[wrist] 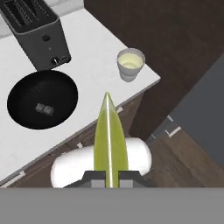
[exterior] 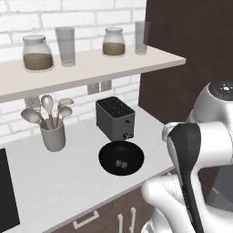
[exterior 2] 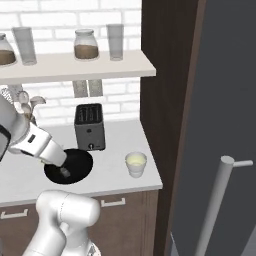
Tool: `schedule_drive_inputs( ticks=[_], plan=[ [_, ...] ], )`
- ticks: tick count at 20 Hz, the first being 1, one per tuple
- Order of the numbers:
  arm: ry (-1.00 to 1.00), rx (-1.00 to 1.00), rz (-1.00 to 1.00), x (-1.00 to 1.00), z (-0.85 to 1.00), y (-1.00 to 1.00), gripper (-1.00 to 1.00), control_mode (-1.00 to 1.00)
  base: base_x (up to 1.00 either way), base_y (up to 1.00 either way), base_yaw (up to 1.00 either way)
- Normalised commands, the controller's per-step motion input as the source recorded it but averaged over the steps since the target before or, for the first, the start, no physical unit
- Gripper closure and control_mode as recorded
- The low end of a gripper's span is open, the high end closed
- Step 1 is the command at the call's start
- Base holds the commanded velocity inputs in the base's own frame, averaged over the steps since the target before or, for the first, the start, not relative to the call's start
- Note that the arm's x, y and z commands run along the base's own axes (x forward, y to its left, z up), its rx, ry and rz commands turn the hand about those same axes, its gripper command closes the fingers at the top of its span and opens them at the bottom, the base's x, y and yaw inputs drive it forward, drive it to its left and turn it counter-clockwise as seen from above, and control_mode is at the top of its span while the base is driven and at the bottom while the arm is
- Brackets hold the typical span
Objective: Grab a lemon wedge from the fridge and one ice cube from the ice bowl, and put them in the glass of lemonade.
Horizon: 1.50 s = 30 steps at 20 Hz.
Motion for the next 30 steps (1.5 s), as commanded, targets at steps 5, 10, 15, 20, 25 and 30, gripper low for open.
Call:
schedule_drive_inputs(
  ticks=[5,10,15,20,25,30],
  plan=[
    [0.03,0.0,-0.19,1.0,-0.27,-0.57,1.0,-1.0,0.0,0.0,0.0],
    [0.22,0.08,-0.01,0.99,-0.57,-0.72,1.0,-1.0,0.0,0.0,0.0],
    [0.29,0.07,0.0,0.84,-0.42,-0.59,1.0,-1.0,0.0,0.0,0.0],
    [0.13,0.03,0.0,0.63,-0.1,-0.23,1.0,-1.0,0.0,0.0,0.0],
    [0.06,0.04,0.0,0.71,-0.44,-0.23,1.0,-1.0,0.0,0.0,0.0],
    [0.0,0.06,0.0,0.61,-0.5,-0.26,1.0,-1.0,0.0,0.0,0.0]
  ],
)
